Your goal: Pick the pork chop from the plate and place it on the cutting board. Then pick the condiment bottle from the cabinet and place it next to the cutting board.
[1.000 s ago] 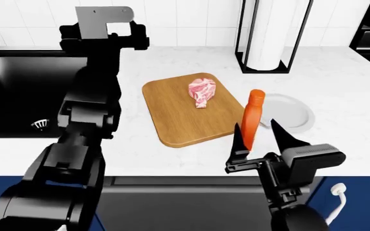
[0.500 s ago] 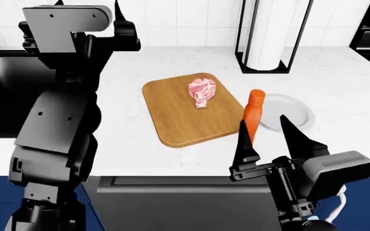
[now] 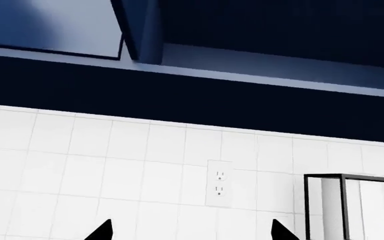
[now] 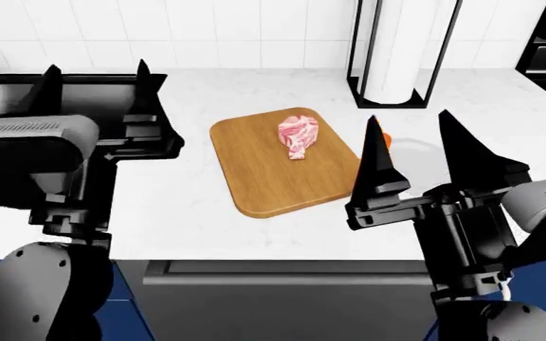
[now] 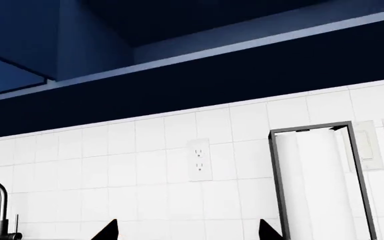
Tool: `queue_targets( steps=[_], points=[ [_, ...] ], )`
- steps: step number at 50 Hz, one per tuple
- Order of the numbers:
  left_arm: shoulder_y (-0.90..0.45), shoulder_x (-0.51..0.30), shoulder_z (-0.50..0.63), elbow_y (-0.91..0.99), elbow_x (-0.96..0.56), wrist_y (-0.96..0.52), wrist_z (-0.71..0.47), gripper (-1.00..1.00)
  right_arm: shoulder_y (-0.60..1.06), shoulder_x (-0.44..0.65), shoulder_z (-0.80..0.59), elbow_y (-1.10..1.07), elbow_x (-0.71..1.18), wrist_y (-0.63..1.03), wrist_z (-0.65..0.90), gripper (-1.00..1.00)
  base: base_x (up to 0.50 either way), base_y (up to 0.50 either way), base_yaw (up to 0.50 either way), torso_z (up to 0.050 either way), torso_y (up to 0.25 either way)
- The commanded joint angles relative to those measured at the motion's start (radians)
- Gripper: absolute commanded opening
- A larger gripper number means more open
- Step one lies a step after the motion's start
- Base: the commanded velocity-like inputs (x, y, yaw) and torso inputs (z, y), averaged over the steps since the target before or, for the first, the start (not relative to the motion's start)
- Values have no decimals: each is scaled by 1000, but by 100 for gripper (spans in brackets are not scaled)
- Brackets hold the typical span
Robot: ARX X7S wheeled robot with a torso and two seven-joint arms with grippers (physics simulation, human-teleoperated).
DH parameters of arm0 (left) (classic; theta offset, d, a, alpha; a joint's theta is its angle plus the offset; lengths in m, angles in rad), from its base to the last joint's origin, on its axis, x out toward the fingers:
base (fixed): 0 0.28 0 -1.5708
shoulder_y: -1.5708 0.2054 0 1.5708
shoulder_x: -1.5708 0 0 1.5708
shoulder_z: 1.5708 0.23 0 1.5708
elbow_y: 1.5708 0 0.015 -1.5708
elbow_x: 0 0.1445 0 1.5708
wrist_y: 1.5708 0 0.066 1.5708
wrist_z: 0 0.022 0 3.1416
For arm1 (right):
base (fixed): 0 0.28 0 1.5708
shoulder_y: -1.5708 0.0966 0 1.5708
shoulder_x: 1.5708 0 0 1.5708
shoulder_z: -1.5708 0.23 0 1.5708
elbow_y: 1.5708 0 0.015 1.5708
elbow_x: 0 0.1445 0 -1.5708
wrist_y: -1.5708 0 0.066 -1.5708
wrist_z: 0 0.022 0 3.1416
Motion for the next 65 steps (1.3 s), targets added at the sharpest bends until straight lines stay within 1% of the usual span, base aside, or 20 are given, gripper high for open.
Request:
queue_targets(
  steps=[1, 11, 17, 25, 33, 38, 40, 44, 48, 58, 65],
  points=[
    [114, -15, -57, 126, -59, 64, 2, 100, 93, 10, 16, -90, 111, 83, 39, 100, 0, 0, 0, 0, 0],
    [136, -41, -102, 249, -138, 49, -25, 100, 38, 6, 17, -109, 104, 40, 22, 100, 0, 0, 0, 0, 0],
    [154, -30, -114, 284, -138, 94, -31, 100, -1, 19, 44, -124, 137, 9, 10, 100, 0, 0, 0, 0, 0],
    [172, -37, -126, 351, -155, 115, -42, 100, -19, 48, 72, -214, 146, 25, 73, 100, 0, 0, 0, 0, 0],
    [174, -40, -139, 367, -151, 136, -56, 100, -26, 69, 87, -306, 99, 51, 146, 100, 0, 0, 0, 0, 0],
    [174, -42, -133, 361, -136, 141, -63, 100, -65, 95, 128, -381, 87, 17, 185, 100, 0, 0, 0, 0, 0],
    [174, -44, -131, 361, -136, 139, -66, 100, -65, 163, 80, -387, 75, -58, 239, 100, 0, 0, 0, 0, 0],
    [174, -50, -131, 366, -138, 135, -73, 100, -12, 336, -89, -387, 37, -222, 393, 100, 0, 0, 0, 0, 0],
    [175, -54, -129, 368, -141, 137, -77, 100, 38, 437, -209, -387, -3, -331, 489, 100, 0, 0, 0, 0, 0],
    [176, -61, -119, 366, -139, 142, -84, 100, 176, 593, -456, -387, -105, -511, 663, 100, 0, 0, 0, 0, 0],
    [178, -64, -125, 374, -153, 146, -95, 100, 290, 671, -621, -387, -172, -594, 771, 100, 0, 0, 0, 0, 0]
  ],
)
